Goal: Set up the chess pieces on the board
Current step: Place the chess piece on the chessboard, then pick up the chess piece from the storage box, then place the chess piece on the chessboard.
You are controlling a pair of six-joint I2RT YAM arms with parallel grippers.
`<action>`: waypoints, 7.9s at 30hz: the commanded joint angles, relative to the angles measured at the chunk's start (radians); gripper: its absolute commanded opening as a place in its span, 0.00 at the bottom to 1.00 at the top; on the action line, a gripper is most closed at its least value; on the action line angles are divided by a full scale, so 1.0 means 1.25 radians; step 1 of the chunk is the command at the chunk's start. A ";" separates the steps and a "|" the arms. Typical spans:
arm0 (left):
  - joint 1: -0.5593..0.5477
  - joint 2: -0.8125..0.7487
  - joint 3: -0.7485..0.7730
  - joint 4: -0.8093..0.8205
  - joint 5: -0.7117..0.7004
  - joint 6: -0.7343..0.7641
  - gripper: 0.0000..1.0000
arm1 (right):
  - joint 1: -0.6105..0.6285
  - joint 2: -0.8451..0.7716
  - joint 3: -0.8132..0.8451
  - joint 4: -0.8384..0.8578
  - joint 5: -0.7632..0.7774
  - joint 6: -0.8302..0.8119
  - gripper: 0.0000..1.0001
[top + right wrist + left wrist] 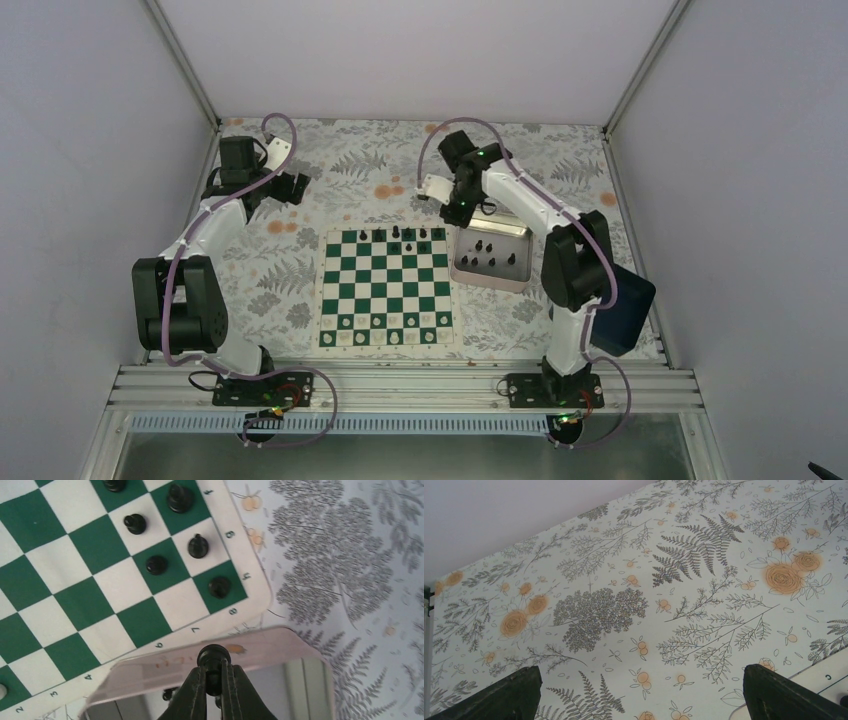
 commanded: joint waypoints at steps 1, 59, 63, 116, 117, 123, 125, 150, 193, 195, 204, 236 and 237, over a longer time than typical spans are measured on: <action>0.002 0.001 0.000 0.007 0.001 0.006 1.00 | 0.029 0.039 0.003 -0.015 -0.011 0.016 0.04; -0.360 0.163 0.462 -0.251 -0.138 0.164 1.00 | -0.204 -0.163 -0.164 0.055 -0.057 -0.006 0.65; -0.488 0.302 0.692 -0.361 -0.105 0.173 1.00 | -0.316 -0.207 -0.240 0.123 -0.080 -0.020 1.00; -0.715 0.848 1.118 -0.690 0.047 0.214 0.44 | -0.537 -0.284 -0.377 0.414 -0.072 0.119 1.00; -0.716 0.849 1.116 -0.691 0.045 0.216 0.44 | -0.537 -0.283 -0.378 0.412 -0.072 0.118 1.00; -0.722 0.868 1.121 -0.698 0.031 0.222 0.44 | -0.536 -0.281 -0.379 0.411 -0.072 0.115 1.00; -0.723 0.873 1.125 -0.696 0.027 0.223 0.44 | -0.534 -0.276 -0.380 0.407 -0.074 0.111 1.00; -0.722 0.891 1.145 -0.684 0.022 0.216 0.18 | -0.525 -0.265 -0.385 0.398 -0.083 0.100 1.00; -0.293 0.200 0.134 -0.307 -0.036 0.181 0.09 | -0.517 -0.237 -0.358 0.373 -0.067 0.109 1.00; -0.286 0.208 0.124 -0.300 -0.035 0.184 0.09 | -0.517 -0.235 -0.360 0.372 -0.066 0.109 1.00; -0.244 0.220 0.090 -0.288 -0.023 0.195 0.08 | -0.516 -0.227 -0.366 0.375 -0.061 0.107 1.00; -0.191 0.240 0.021 -0.237 -0.001 0.193 0.09 | -0.517 -0.220 -0.373 0.367 -0.066 0.099 1.00; -0.189 0.243 0.019 -0.236 -0.003 0.194 0.09 | -0.517 -0.219 -0.373 0.366 -0.067 0.099 1.00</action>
